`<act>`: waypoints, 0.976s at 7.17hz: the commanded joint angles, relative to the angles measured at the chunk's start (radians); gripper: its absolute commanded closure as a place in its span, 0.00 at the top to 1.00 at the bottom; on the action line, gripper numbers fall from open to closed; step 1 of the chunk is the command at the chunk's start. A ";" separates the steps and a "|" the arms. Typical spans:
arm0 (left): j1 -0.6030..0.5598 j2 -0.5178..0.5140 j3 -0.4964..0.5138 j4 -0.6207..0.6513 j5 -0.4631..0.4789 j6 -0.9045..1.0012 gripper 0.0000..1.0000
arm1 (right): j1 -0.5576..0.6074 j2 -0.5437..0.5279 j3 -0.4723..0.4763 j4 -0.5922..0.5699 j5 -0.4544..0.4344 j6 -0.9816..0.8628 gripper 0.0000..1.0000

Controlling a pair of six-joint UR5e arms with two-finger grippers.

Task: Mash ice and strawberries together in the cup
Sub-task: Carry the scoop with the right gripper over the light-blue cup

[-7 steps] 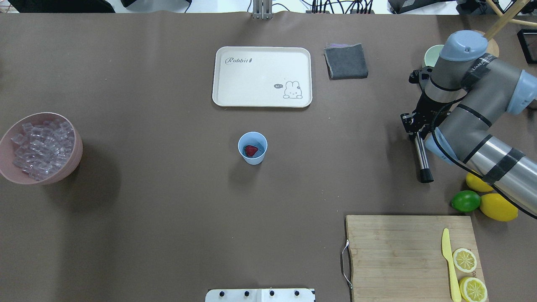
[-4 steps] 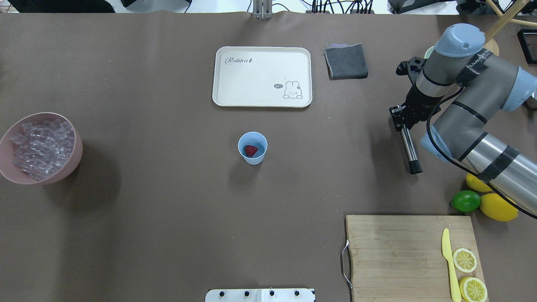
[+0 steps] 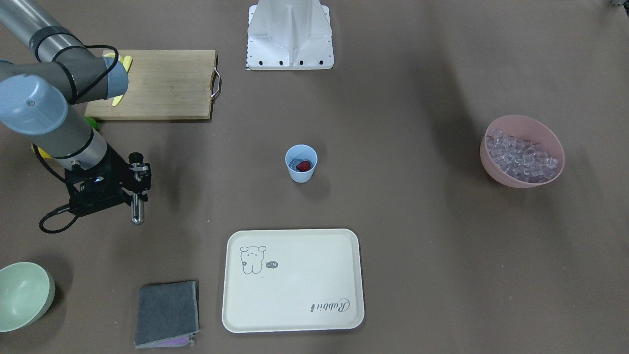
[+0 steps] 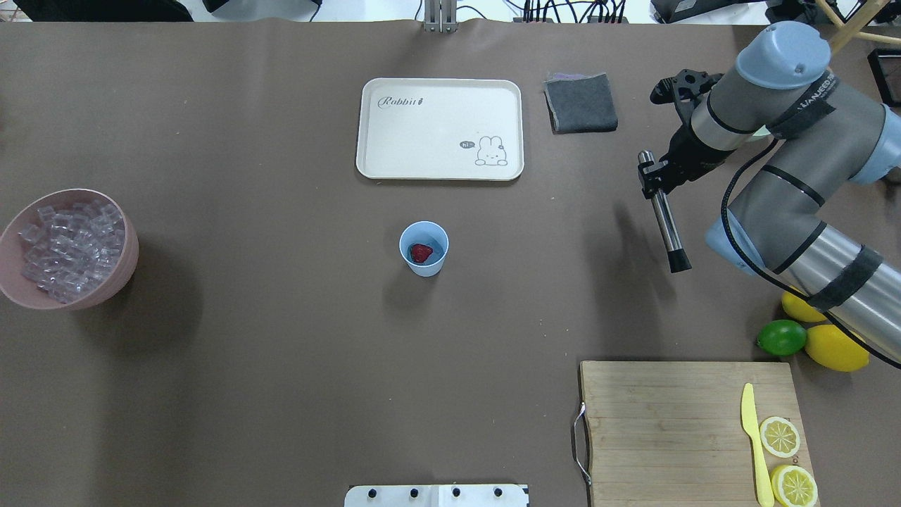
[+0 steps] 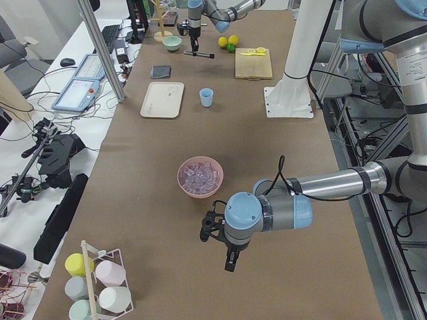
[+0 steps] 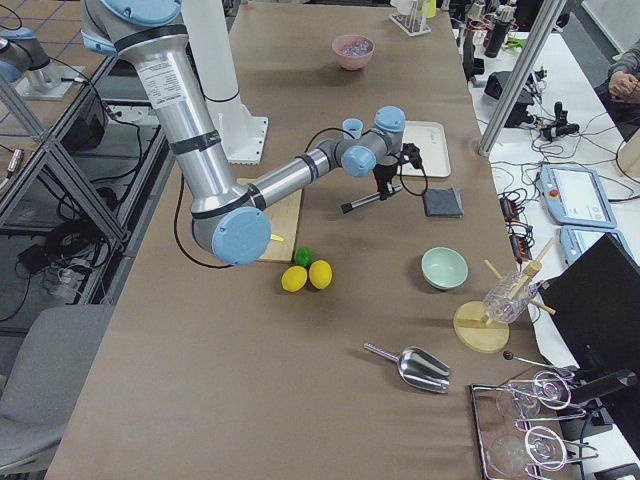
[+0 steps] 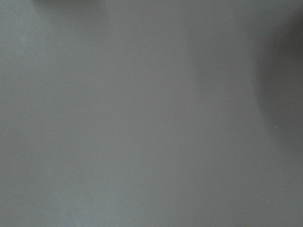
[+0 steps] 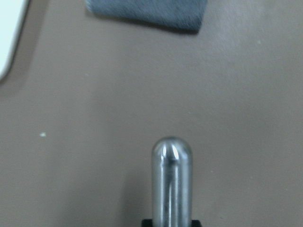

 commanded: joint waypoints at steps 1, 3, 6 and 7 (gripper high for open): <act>0.000 0.000 0.000 0.005 -0.003 -0.001 0.99 | -0.024 0.038 0.150 0.013 -0.035 -0.006 0.00; 0.000 0.000 0.013 0.009 -0.004 -0.002 0.99 | -0.103 0.077 0.202 0.142 -0.128 0.014 0.00; 0.000 0.003 0.048 0.009 -0.003 0.001 0.99 | -0.300 0.088 0.194 0.425 -0.441 0.018 0.00; 0.000 0.002 0.065 0.008 -0.003 -0.002 0.99 | -0.349 0.086 0.188 0.526 -0.512 0.015 0.00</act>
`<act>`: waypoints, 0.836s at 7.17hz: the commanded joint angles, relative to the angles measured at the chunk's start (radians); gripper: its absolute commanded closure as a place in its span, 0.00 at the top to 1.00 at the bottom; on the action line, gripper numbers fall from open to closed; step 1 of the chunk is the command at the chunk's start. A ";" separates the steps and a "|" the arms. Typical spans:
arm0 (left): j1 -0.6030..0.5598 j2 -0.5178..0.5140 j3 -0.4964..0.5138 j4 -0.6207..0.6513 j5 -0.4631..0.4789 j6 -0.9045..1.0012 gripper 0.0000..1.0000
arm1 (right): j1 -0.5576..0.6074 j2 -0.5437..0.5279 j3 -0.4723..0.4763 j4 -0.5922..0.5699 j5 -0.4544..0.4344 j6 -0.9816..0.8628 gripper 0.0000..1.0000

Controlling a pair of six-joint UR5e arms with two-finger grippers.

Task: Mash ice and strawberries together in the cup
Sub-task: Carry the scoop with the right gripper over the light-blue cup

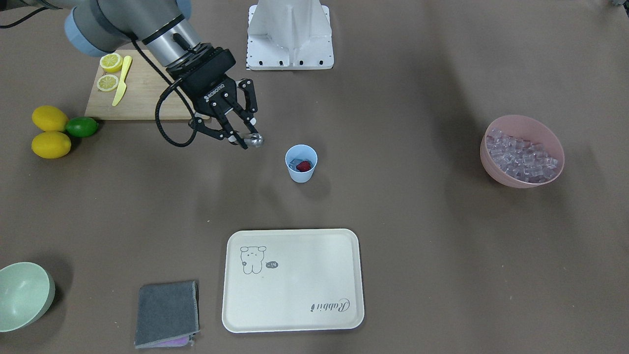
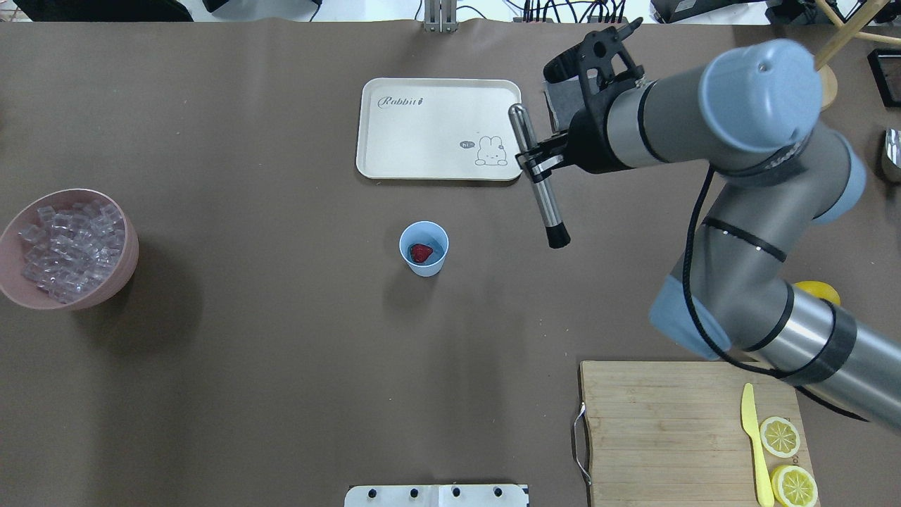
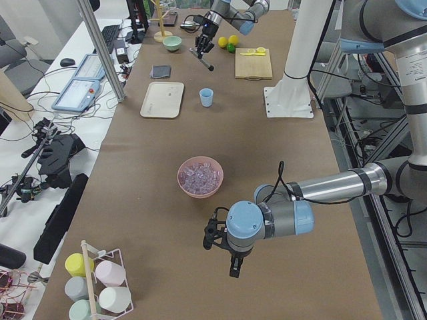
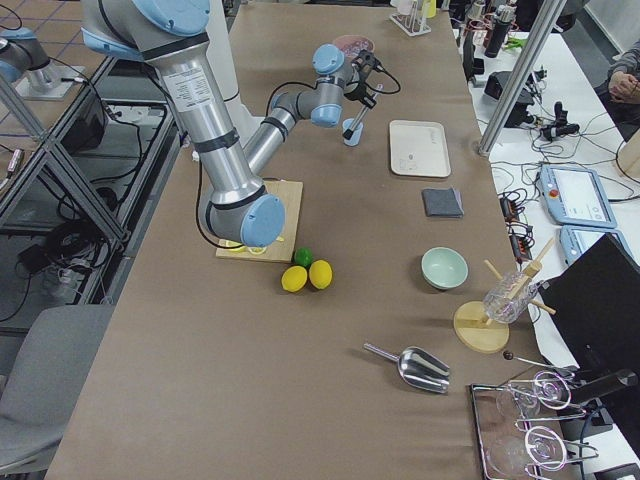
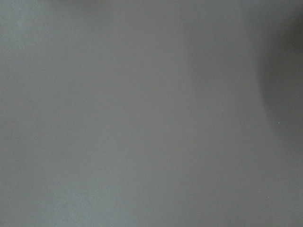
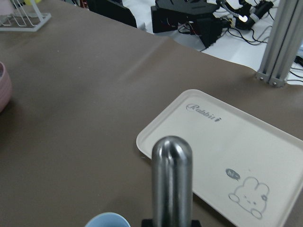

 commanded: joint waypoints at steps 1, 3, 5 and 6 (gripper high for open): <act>-0.001 0.001 0.025 -0.001 0.002 -0.004 0.99 | -0.088 -0.004 -0.039 0.241 -0.135 -0.005 0.00; 0.000 0.001 0.060 -0.008 0.001 -0.002 0.99 | -0.093 0.001 -0.163 0.491 -0.160 -0.013 0.00; 0.000 0.000 0.074 -0.008 0.001 -0.002 0.99 | -0.118 0.021 -0.235 0.632 -0.192 -0.014 0.00; 0.000 0.000 0.074 -0.009 0.001 -0.004 0.99 | -0.122 0.057 -0.241 0.641 -0.211 -0.014 0.00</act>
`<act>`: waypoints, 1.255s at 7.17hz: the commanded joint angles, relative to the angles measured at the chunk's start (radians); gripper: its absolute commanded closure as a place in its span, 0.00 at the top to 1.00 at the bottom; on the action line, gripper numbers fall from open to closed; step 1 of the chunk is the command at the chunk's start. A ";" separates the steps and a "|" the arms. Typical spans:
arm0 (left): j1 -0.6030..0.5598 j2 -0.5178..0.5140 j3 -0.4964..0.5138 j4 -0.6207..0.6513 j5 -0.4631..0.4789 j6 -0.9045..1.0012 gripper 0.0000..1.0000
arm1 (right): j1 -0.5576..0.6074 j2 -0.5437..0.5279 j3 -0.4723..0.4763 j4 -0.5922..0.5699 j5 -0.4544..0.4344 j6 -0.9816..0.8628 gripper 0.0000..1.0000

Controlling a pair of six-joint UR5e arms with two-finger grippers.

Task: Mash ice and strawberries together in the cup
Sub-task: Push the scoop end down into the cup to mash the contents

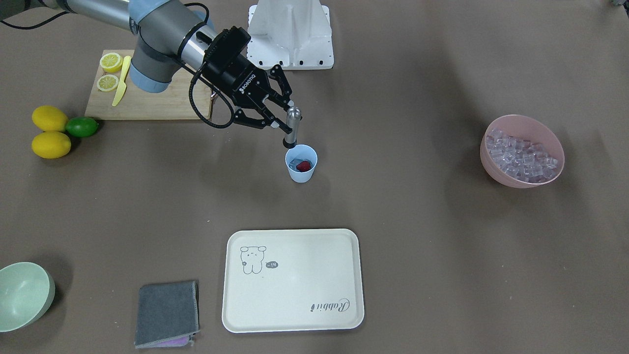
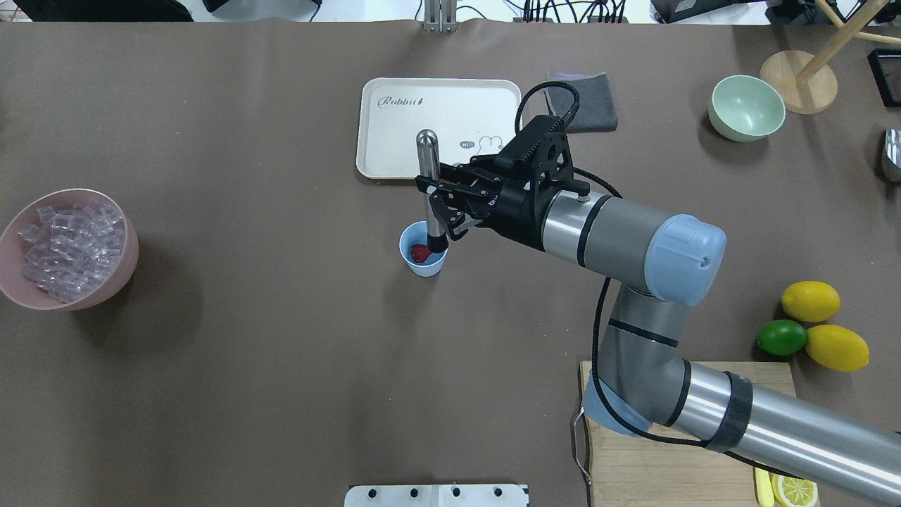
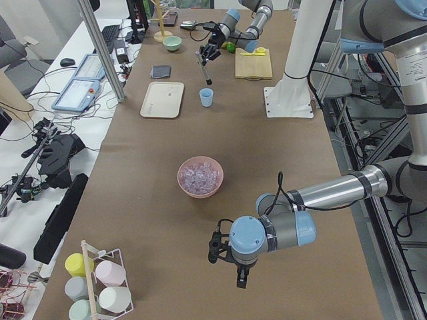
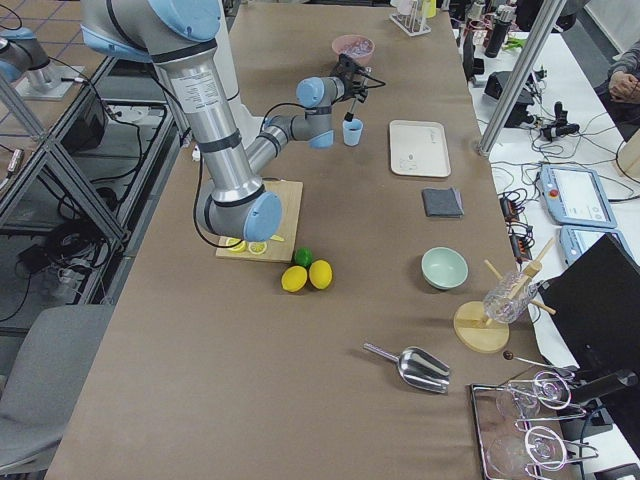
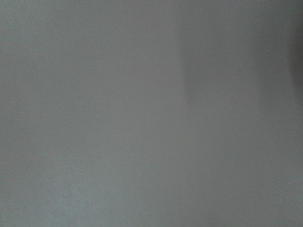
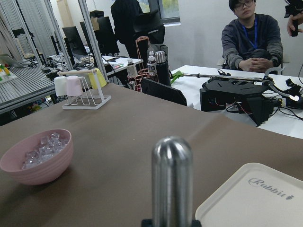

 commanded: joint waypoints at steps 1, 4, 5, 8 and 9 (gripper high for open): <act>0.000 0.000 0.005 0.000 0.000 -0.001 0.99 | -0.008 0.051 -0.025 0.042 -0.026 0.000 0.00; -0.001 0.000 0.007 -0.001 0.000 0.000 0.99 | -0.010 0.057 -0.169 0.195 -0.036 -0.037 0.00; 0.000 0.000 0.007 -0.001 -0.002 -0.001 0.99 | -0.010 0.056 -0.196 0.199 -0.043 -0.039 0.00; -0.001 0.000 0.007 -0.001 0.000 0.000 0.99 | -0.045 0.056 -0.299 0.304 -0.088 -0.045 0.00; -0.001 0.001 0.007 -0.001 -0.002 0.000 0.99 | -0.050 0.056 -0.301 0.305 -0.089 -0.045 0.00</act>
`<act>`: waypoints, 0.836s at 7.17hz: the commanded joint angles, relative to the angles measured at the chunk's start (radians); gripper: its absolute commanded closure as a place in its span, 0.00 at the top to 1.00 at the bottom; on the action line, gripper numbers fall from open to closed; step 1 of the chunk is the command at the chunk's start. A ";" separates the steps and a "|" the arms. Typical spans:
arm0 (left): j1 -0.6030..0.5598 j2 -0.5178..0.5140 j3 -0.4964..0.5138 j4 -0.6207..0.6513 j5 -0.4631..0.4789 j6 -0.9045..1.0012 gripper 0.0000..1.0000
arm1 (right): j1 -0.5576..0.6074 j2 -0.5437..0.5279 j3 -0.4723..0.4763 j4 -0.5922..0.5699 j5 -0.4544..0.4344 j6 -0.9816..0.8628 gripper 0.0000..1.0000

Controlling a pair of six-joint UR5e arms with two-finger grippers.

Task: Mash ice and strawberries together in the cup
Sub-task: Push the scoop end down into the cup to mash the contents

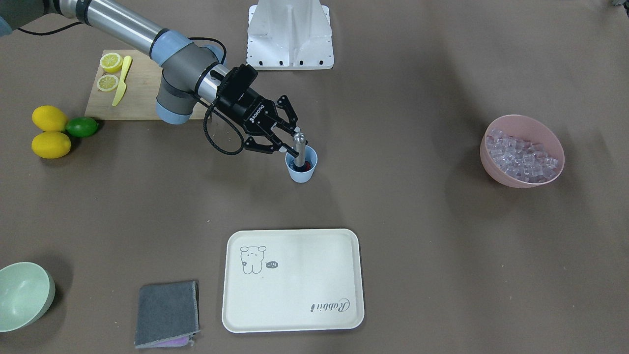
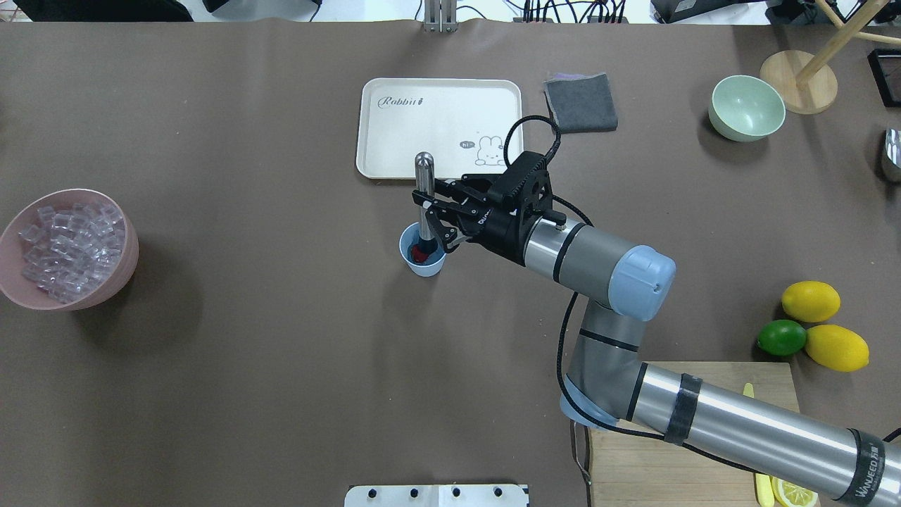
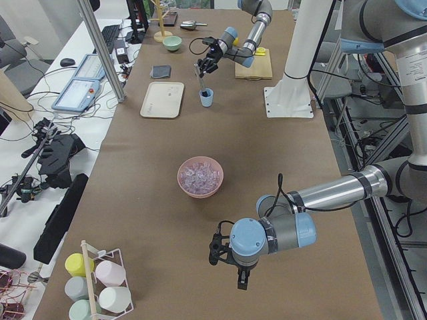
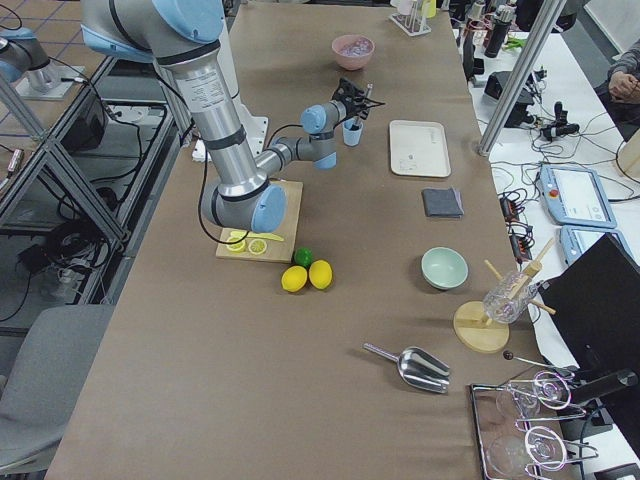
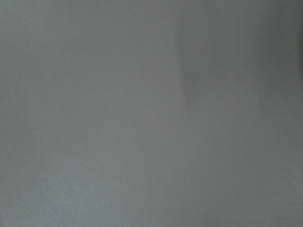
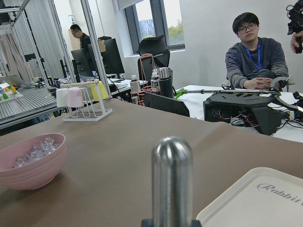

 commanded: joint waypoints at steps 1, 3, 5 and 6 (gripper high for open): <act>0.000 0.001 -0.002 0.000 -0.001 0.002 0.99 | -0.009 0.004 -0.002 0.012 -0.009 -0.002 0.00; 0.000 0.001 -0.002 0.000 -0.001 0.003 0.99 | 0.009 0.039 0.105 -0.122 -0.004 -0.002 0.00; 0.000 0.001 -0.003 0.000 -0.001 0.005 0.99 | 0.020 0.030 0.263 -0.338 -0.001 0.001 0.00; 0.000 0.001 -0.003 0.000 -0.001 0.005 0.99 | 0.015 0.013 0.227 -0.303 0.000 -0.001 0.00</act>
